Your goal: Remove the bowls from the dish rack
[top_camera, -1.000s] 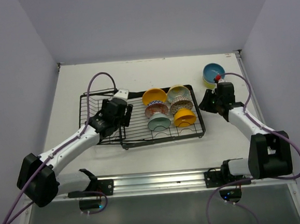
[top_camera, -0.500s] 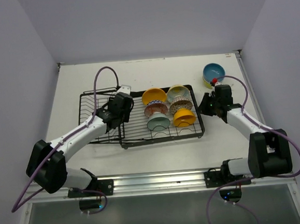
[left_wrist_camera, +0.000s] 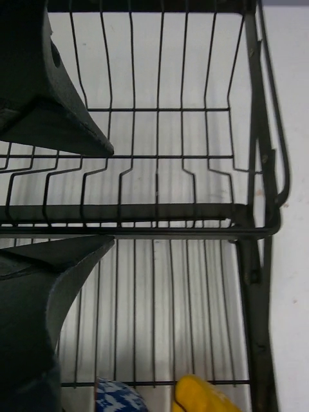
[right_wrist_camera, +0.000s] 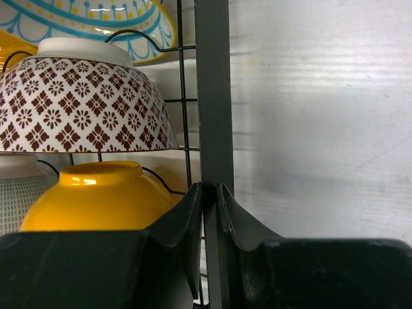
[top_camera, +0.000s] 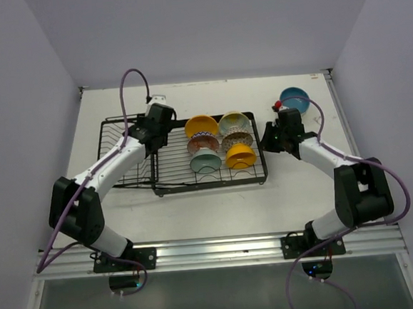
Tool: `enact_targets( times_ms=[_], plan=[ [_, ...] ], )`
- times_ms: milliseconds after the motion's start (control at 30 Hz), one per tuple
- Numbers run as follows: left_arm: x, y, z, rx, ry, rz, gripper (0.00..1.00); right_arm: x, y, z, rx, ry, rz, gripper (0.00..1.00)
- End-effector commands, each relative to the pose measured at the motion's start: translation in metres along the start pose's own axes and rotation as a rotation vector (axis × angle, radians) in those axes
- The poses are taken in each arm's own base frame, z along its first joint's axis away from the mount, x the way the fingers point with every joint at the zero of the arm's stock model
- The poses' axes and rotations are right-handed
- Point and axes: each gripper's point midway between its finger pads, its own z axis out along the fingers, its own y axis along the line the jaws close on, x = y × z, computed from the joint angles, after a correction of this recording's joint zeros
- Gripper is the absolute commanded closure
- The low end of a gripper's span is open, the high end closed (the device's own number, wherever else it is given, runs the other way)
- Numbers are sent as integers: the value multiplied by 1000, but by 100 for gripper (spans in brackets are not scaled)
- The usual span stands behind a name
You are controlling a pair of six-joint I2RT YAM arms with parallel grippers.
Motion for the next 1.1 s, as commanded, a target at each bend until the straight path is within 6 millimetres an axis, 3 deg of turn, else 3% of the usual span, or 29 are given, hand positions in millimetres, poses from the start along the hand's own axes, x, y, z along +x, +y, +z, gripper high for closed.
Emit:
enact_targets(
  times_ms=[0, 233, 433, 500, 533, 600, 633, 733, 933, 1067],
  plan=[
    [-38, 34, 3, -130, -78, -62, 44, -12, 30, 14, -69, -13, 20, 85],
    [-66, 57, 12, -134, -106, -148, 38, -20, 65, 23, -147, -7, 19, 85],
    [-94, 49, -3, -44, -167, -176, 25, -15, 84, 22, -199, 14, 2, 84],
    [-106, 37, -12, 53, -210, -177, 20, -13, 83, 19, -195, 19, 3, 78],
    [-106, 31, -14, 92, -222, -159, 19, -11, 78, 18, -172, 21, -8, 70],
    [-127, 17, -31, 217, -320, -167, 16, -17, 78, 7, -159, 1, -25, 59],
    [-124, 13, -32, 242, -329, -162, 15, -20, 77, 3, -147, -12, -36, 49],
    [-141, 5, -47, 322, -400, -168, 13, -31, 70, -12, -97, -50, -64, 38],
    [-162, -12, -50, 396, -465, -76, 11, -44, 61, -30, -77, -89, -49, 30],
    [-163, -25, -36, 401, -450, -25, 11, -44, 48, -32, -69, -96, -22, 28]
  ],
)
